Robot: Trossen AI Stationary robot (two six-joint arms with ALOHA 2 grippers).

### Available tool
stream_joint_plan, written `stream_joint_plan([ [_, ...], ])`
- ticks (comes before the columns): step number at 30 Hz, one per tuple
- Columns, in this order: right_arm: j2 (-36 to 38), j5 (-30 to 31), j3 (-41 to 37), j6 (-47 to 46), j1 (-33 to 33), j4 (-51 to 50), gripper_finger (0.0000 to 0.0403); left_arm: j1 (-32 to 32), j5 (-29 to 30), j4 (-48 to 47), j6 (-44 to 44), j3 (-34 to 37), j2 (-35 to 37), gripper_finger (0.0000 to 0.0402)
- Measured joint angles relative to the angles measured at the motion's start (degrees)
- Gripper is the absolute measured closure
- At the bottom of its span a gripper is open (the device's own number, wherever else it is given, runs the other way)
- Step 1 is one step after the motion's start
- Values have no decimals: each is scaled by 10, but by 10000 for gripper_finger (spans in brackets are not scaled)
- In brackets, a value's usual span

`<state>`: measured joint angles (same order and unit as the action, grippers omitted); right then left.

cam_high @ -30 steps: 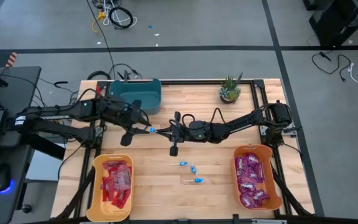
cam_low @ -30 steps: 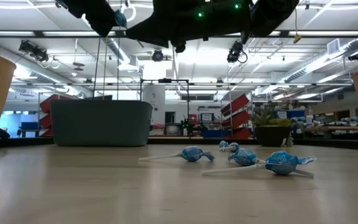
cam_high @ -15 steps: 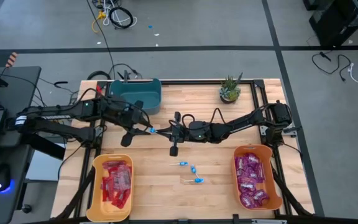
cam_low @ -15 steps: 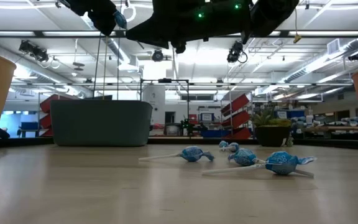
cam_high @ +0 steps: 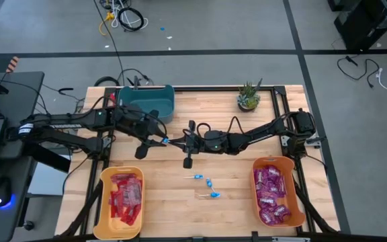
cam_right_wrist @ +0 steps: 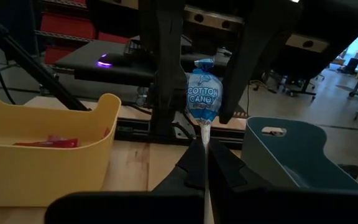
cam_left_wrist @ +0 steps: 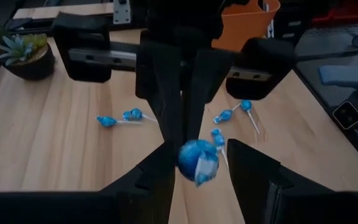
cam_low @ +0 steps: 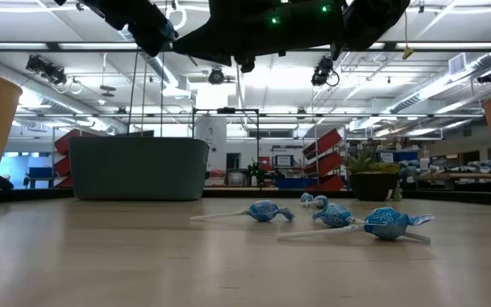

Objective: Sort candy
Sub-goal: Put the blue candy into the blue bin

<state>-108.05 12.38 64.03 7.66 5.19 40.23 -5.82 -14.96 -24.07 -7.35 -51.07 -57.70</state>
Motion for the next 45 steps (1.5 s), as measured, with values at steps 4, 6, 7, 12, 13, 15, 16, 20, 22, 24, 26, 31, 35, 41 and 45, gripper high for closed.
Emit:
stream_joint_plan([
  [4, 0, 0, 0, 0, 0, 0, 403, 0, 0, -2, 0, 0, 0, 252],
  [6, 0, 0, 0, 0, 0, 0, 403, 0, 0, -2, 0, 0, 0, 252],
  [7, 0, 0, 0, 0, 0, 0, 403, 0, 0, -2, 0, 0, 0, 252],
  [12, 0, 0, 0, 0, 0, 0, 403, 0, 0, -2, 0, 0, 0, 252],
  [13, 0, 0, 0, 0, 0, 0, 403, 0, 0, -2, 0, 0, 0, 252],
  [15, 0, 0, 0, 0, 0, 0, 403, 0, 0, -2, 0, 0, 0, 252],
  [16, 0, 0, 0, 0, 0, 0, 403, 0, -1, -2, 0, 0, 0, 252],
  [20, 0, 0, 0, 0, 0, 0, 403, 0, -1, -2, 1, 0, 0, 252],
  [22, 0, 0, 0, 0, 0, 0, 403, 0, -1, -2, 1, 0, 0, 252],
  [24, 0, 0, 0, 0, 0, 0, 403, 0, -1, -1, 1, 0, 0, 252],
  [26, 0, 0, 0, 0, 0, 0, 403, 0, -1, 0, 1, 0, 0, 252],
  [31, 0, 0, 0, 0, 0, 0, 403, 0, -1, 0, 1, 0, 0, 253],
  [35, 0, 0, 0, 3, 0, 0, 403, 0, -1, 2, 1, 0, 0, 253],
  [41, 0, 0, 0, 7, 0, 0, 403, 0, -1, 1, 1, 0, 0, 255],
  [45, 0, 0, 0, 10, 0, 0, 401, 0, -1, 1, 1, 0, 0, 267],
])
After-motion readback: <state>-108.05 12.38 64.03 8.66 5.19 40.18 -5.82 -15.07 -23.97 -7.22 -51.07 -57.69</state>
